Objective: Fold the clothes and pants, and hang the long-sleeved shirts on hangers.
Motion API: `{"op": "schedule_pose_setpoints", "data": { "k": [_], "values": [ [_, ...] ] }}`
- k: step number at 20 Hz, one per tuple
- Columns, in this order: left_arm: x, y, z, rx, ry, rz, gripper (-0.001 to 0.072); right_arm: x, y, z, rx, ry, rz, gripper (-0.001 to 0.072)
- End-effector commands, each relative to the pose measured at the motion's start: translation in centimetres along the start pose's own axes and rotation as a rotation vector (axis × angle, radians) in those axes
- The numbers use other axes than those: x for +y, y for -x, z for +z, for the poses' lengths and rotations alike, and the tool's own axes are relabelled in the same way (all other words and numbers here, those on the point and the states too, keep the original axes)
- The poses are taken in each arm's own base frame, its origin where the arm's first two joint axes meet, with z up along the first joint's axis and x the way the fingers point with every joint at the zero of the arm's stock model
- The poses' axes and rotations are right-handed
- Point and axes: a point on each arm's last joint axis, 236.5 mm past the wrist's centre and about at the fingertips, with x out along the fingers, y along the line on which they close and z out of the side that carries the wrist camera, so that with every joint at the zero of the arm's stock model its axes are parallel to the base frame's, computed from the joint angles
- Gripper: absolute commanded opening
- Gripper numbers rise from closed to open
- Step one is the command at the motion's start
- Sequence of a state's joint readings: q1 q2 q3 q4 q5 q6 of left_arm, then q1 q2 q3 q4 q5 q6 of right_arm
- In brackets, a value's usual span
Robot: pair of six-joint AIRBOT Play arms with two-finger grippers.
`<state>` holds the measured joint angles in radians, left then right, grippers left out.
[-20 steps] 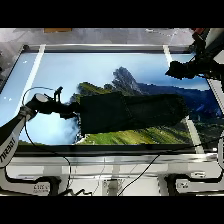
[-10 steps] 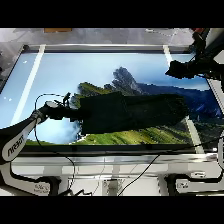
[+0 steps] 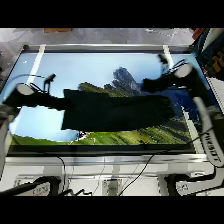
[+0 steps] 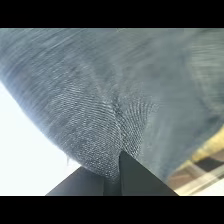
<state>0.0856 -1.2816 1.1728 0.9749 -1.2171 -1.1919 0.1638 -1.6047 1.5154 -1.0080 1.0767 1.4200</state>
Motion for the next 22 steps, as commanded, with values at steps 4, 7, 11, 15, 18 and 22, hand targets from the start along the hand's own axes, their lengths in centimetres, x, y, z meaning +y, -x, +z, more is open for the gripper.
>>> {"op": "schedule_pose_setpoints", "data": {
  "k": [4,7,11,15,18,22],
  "values": [
    [-4.3,11.4,1.5,-0.268,-0.165,0.12,0.002,16.5,-14.6,-7.5,0.056,0.012,0.224,0.0036],
    [-5.1,13.4,3.1,-0.378,-0.186,0.136,0.0021,22.8,-17.2,-11.8,0.052,0.073,0.265,0.0036],
    [-7.0,13.2,3.5,-0.398,-0.162,0.046,0.0021,26.0,-18.1,-15.4,0.061,0.203,0.264,0.0036],
    [-8.8,11.9,4.2,-0.393,-0.116,-0.074,0.0022,22.5,-17.6,-13.9,0.079,0.243,0.196,0.0037],
    [-10.4,8.6,3.6,-0.308,-0.12,-0.142,0.0021,17.4,-15.8,-10.8,0.094,0.224,0.119,0.0038],
    [-16.3,1.3,1.6,-0.136,-0.121,-0.297,0.0021,9.1,-10.6,-4.3,0.026,0.139,0.015,0.0038]
  ]
}}
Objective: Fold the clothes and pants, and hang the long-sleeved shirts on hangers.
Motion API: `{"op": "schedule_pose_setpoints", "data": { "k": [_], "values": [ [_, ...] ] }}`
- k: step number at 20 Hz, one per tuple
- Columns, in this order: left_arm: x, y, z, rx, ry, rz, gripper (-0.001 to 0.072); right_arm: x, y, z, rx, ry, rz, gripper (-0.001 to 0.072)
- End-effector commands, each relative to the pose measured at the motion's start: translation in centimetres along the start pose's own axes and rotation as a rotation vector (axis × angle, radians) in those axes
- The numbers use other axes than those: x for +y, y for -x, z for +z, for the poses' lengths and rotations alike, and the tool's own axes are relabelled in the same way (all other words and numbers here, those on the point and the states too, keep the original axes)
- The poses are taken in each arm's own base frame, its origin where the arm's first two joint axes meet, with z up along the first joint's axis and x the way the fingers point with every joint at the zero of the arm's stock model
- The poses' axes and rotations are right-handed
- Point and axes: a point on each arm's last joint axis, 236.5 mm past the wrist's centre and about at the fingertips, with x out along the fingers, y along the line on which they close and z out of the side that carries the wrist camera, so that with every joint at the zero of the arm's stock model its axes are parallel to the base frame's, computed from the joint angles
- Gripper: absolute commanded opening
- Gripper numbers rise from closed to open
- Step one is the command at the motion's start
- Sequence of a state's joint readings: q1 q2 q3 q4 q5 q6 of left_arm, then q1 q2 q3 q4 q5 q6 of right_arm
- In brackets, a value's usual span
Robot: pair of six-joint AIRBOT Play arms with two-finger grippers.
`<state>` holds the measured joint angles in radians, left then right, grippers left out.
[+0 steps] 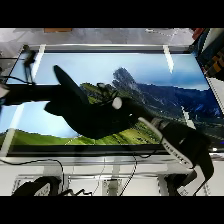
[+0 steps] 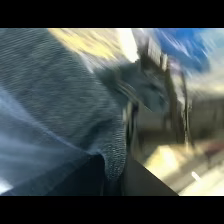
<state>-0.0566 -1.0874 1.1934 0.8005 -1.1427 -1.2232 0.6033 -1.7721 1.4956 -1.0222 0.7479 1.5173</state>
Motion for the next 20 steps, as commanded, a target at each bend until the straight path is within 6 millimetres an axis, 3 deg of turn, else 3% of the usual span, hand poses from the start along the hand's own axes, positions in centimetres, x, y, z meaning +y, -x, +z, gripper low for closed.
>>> {"op": "schedule_pose_setpoints", "data": {
  "k": [1,5,6,7,8,9,12,15,16,18,19,20],
  "values": [
    [-5.4,-6.7,-2.2,0.102,0.042,-0.167,0.0021,-8.0,6.3,3.6,-0.056,-0.066,-0.108,0.0038],
    [-12.6,-15.2,-4.7,0.122,0.146,-0.318,0.0022,-14.7,16.1,7.7,-0.216,-0.173,-0.185,0.0038],
    [-14.3,-16.9,-5.4,0.12,0.178,-0.347,0.0057,-16.0,18.6,8.3,-0.251,-0.191,-0.206,0.0038],
    [-15.6,-18.2,-6.0,0.11,0.166,-0.371,0.0263,-17.2,20.8,8.6,-0.28,-0.207,-0.227,0.0038],
    [-16.5,-19.1,-6.6,0.103,0.143,-0.388,0.0556,-18.2,22.5,8.6,-0.296,-0.216,-0.249,0.0038],
    [-17.2,-19.5,-7.0,0.104,0.129,-0.404,0.0712,-19.3,24.0,8.3,-0.301,-0.216,-0.276,0.0038],
    [-17.3,-19.2,-6.6,0.079,0.063,-0.415,0.0703,-23.5,26.7,6.0,-0.238,-0.194,-0.377,0.0038],
    [-14.9,-18.5,-4.4,0.033,0.075,-0.379,0.0693,-27.4,28.6,3.1,-0.169,-0.188,-0.426,0.0037],
    [-13.4,-18.4,-3.8,0.021,0.069,-0.352,0.0628,-28.1,28.6,1.9,-0.138,-0.163,-0.409,0.0036],
    [-10.9,-18.2,-3.2,0.019,0.048,-0.306,0.0338,-27.2,27.0,-0.5,-0.094,-0.111,-0.257,0.0035],
    [-10.1,-17.9,-3.1,0.025,0.051,-0.301,0.0272,-25.4,25.6,-1.4,-0.103,-0.098,-0.11,0.0035],
    [-9.5,-17.7,-2.8,0.027,0.06,-0.3,0.0259,-23.5,24.5,-1.8,-0.129,-0.102,0.026,0.0035]
  ]
}}
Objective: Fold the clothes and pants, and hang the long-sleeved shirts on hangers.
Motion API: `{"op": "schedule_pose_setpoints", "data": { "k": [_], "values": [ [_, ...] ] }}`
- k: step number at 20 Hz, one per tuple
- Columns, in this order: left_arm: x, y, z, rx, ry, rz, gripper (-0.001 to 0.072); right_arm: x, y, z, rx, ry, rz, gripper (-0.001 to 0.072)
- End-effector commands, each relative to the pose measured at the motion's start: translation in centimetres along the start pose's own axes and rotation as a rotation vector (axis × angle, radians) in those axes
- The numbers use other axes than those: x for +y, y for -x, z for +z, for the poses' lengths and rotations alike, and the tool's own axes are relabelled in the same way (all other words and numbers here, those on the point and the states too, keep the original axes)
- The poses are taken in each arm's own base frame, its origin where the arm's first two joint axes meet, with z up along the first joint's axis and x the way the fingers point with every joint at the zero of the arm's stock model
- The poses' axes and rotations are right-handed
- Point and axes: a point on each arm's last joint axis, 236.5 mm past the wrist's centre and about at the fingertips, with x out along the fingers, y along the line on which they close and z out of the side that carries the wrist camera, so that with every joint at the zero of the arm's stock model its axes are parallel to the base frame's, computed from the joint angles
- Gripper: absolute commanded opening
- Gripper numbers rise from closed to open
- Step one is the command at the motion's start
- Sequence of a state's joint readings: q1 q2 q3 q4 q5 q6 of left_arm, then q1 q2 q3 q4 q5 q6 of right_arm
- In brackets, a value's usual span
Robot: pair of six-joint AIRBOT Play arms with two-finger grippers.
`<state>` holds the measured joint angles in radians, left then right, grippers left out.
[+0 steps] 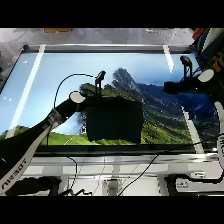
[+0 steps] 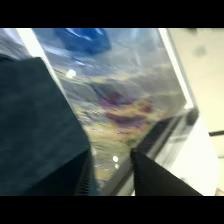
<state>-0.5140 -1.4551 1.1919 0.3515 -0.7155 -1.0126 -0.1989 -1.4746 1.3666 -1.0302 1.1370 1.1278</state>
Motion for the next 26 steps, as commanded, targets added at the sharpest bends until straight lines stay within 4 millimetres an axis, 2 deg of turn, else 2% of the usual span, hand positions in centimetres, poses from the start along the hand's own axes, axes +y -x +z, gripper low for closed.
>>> {"op": "schedule_pose_setpoints", "data": {
  "k": [1,2,3,4,5,6,8,11,13,15,18,21,22,23,25,26],
  "values": [
    [2.3,1.6,0.9,0.002,-0.003,0.029,0.026,5.1,-0.9,-2.9,-0.029,0.003,0.404,0.0036],
    [2.6,1.8,1.1,0.002,0.002,0.031,0.026,5.8,-1.8,-3.2,-0.038,-0.072,0.449,0.0037],
    [2.8,2.0,1.1,0.002,0.005,0.031,0.0259,5.8,-3.1,-3.8,-0.036,-0.121,0.446,0.0107],
    [2.8,2.0,1.1,0.007,0.006,0.028,0.026,5.5,-4.6,-4.6,-0.005,-0.171,0.405,0.0363],
    [2.6,2.1,0.9,0.015,0.01,0.023,0.026,5.2,-6.1,-5.5,0.038,-0.211,0.352,0.0562],
    [2.5,2.1,0.7,0.024,0.01,0.017,0.026,5.1,-7.5,-6.6,0.086,-0.22,0.3,0.0621],
    [2.1,2.1,0.1,0.047,0.011,0.002,0.026,5.5,-9.9,-8.5,0.161,-0.195,0.229,0.0623],
    [1.2,2.2,-1.1,0.102,0.017,-0.04,0.026,6.1,-12.9,-9.6,0.198,-0.236,0.18,0.0624],
    [0.5,2.3,-1.5,0.12,0.029,-0.069,0.0259,6.7,-14.4,-10.4,0.244,-0.286,0.192,0.0626],
    [0.5,2.3,-1.6,0.122,0.028,-0.068,0.026,8.2,-15.2,-10.9,0.301,-0.307,0.249,0.0632],
    [1.3,2.6,-1.2,0.111,0.024,-0.048,0.026,10.9,-16.1,-10.6,0.343,-0.292,0.319,0.0631],
    [2.5,3.3,-0.3,0.088,0.034,-0.028,0.026,13.7,-17.6,-11.1,0.373,-0.218,0.337,0.0627],
    [3.0,3.7,0.2,0.076,0.039,-0.02,0.0254,14.6,-18.0,-11.1,0.367,-0.19,0.335,0.0596],
    [3.9,4.2,0.8,0.059,0.047,-0.007,0.0207,15.5,-18.2,-10.9,0.353,-0.144,0.341,0.0464],
    [6.3,5.7,1.8,0.042,-0.005,0.048,0.0017,17.3,-18.0,-9.8,0.328,-0.07,0.362,0.0069],
    [7.7,6.6,2.0,0.044,-0.035,0.093,0.0021,17.9,-17.8,-8.8,0.307,-0.05,0.37,0.0037]
  ]
}}
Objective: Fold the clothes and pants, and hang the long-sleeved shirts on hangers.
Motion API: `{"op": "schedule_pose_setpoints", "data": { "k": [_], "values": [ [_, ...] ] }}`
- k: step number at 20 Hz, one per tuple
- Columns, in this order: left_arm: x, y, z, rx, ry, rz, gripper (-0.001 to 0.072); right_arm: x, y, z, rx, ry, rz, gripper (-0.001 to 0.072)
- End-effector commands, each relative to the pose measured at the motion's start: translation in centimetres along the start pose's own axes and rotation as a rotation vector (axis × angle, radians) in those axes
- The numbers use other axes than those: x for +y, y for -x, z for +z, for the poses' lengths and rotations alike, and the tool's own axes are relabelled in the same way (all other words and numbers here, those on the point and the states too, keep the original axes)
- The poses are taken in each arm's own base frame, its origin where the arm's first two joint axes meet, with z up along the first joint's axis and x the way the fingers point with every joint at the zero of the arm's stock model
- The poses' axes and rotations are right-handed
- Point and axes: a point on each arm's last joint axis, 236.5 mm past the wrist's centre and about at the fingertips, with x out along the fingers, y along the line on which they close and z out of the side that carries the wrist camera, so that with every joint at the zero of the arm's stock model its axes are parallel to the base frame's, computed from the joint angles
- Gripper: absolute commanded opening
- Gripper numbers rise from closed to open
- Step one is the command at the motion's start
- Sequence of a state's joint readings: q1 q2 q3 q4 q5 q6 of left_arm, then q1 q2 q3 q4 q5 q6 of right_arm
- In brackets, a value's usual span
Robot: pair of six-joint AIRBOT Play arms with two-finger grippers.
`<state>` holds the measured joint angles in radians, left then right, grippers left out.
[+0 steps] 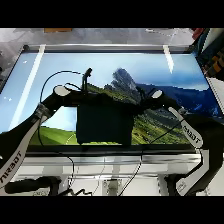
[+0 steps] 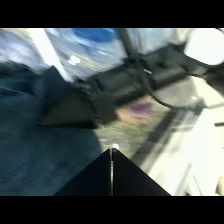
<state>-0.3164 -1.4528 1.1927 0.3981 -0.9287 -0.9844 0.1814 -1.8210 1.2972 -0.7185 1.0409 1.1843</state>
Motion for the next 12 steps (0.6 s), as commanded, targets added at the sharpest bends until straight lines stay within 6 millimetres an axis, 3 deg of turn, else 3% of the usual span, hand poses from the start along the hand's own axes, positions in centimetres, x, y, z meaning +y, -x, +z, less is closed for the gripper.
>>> {"op": "schedule_pose_setpoints", "data": {
  "k": [1,4,5,7,10,12],
  "values": [
    [4.6,3.0,0.9,-0.001,-0.094,0.14,0.002,3.4,0.2,2.3,-0.047,0.107,0.024,0.0038],
    [9.7,8.1,0.7,0.081,-0.307,0.414,0.002,5.5,4.5,6.7,-0.173,0.169,0.032,0.0037],
    [11.1,10.7,0.8,0.115,-0.389,0.535,0.002,5.9,6.8,8.1,-0.221,0.175,0.034,0.0037],
    [12.0,16.2,2.0,0.131,-0.505,0.765,0.002,6.0,12.1,10.4,-0.321,0.135,0.036,0.0037],
    [9.1,23.8,4.5,0.063,-0.677,0.985,0.0021,3.4,21.0,12.0,-0.479,0.041,-0.011,0.0038],
    [6.2,27.2,5.4,-0.007,-0.746,1.054,0.0021,-0.7,26.9,11.2,-0.546,-0.046,-0.111,0.0038]
  ]
}}
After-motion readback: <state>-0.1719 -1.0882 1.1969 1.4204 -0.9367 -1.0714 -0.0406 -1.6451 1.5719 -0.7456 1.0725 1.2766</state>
